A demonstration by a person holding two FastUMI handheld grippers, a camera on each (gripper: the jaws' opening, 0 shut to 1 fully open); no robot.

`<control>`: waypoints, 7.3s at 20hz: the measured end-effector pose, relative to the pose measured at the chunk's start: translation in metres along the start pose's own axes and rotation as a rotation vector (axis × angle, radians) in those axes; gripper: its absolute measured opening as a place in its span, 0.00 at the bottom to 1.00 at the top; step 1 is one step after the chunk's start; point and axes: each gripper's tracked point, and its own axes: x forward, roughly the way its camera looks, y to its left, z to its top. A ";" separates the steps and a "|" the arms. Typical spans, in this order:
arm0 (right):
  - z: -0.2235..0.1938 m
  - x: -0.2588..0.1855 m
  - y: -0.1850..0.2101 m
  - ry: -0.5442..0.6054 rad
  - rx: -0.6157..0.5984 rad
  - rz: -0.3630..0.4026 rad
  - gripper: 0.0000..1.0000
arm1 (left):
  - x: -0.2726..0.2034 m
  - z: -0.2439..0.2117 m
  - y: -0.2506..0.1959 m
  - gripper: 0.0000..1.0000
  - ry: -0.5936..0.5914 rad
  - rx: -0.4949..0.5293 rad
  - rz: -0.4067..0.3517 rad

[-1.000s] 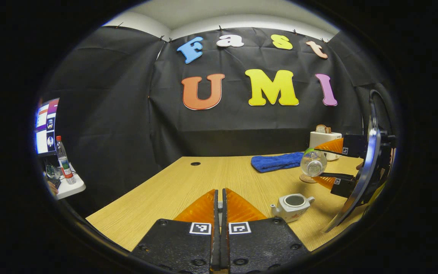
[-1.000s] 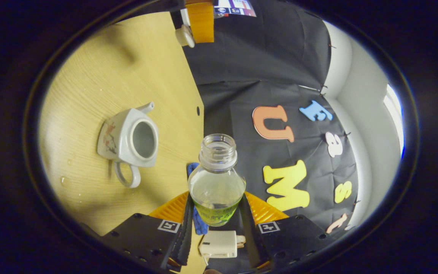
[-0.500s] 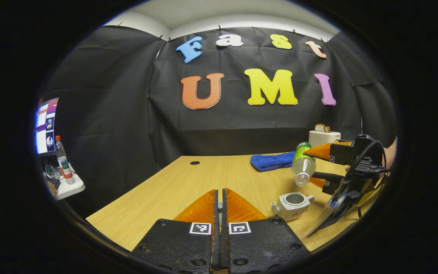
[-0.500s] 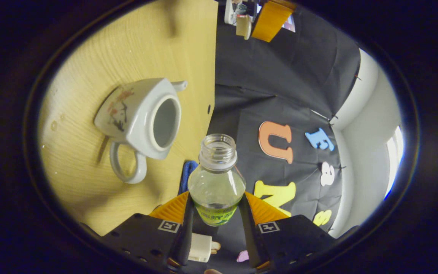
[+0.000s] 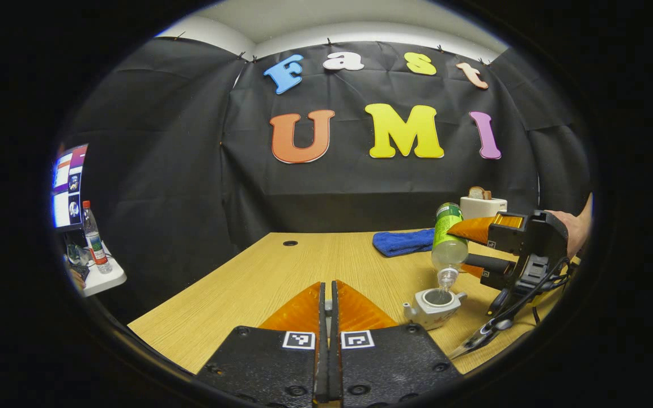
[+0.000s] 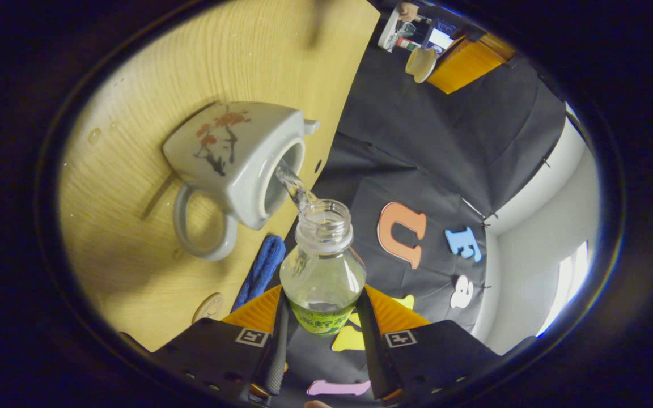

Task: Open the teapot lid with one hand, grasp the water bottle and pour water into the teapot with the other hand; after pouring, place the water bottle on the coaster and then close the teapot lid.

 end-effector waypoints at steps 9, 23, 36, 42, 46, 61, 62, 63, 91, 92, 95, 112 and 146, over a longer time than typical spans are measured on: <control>0.004 0.002 -0.016 -0.026 -0.107 -0.068 0.59 | -0.001 -0.001 0.001 0.03 0.001 -0.005 -0.002; 0.005 -0.001 -0.020 -0.048 -0.037 -0.057 0.60 | -0.001 0.001 -0.002 0.02 -0.001 -0.003 -0.004; -0.044 -0.016 -0.015 0.046 0.944 0.223 0.61 | -0.001 0.009 -0.007 0.02 -0.013 -0.022 0.008; -0.100 -0.013 -0.025 0.146 1.525 0.306 0.60 | -0.003 0.022 -0.035 0.02 -0.035 -0.030 -0.042; -0.135 0.006 0.000 0.240 1.746 0.352 0.59 | -0.006 0.028 -0.042 0.02 -0.049 -0.031 -0.063; -0.141 0.034 0.079 0.457 1.866 0.514 0.65 | -0.011 0.035 -0.048 0.02 -0.069 0.010 -0.074; -0.142 0.035 0.079 0.457 1.868 0.512 0.70 | -0.010 0.036 -0.048 0.03 -0.071 0.010 -0.075; -0.141 0.034 0.080 0.459 1.870 0.514 0.70 | -0.010 0.036 -0.048 0.03 -0.072 0.010 -0.074; -0.197 -0.149 0.057 0.378 1.926 0.112 0.96 | 0.045 0.013 -0.132 0.04 -0.035 -0.046 -0.118; -0.197 -0.154 0.061 0.381 1.929 0.106 0.99 | 0.048 0.007 -0.134 0.03 -0.025 -0.045 -0.118; -0.202 -0.168 0.070 0.399 1.905 0.082 0.96 | 0.052 -0.008 -0.139 0.04 0.000 -0.042 -0.118; -0.194 -0.179 0.075 0.395 1.917 0.074 0.96 | 0.050 -0.023 -0.131 0.54 0.030 -0.028 -0.034; -0.185 -0.235 -0.015 0.391 1.916 -0.200 0.99 | -0.048 0.087 -0.205 0.96 -0.195 -0.012 -0.071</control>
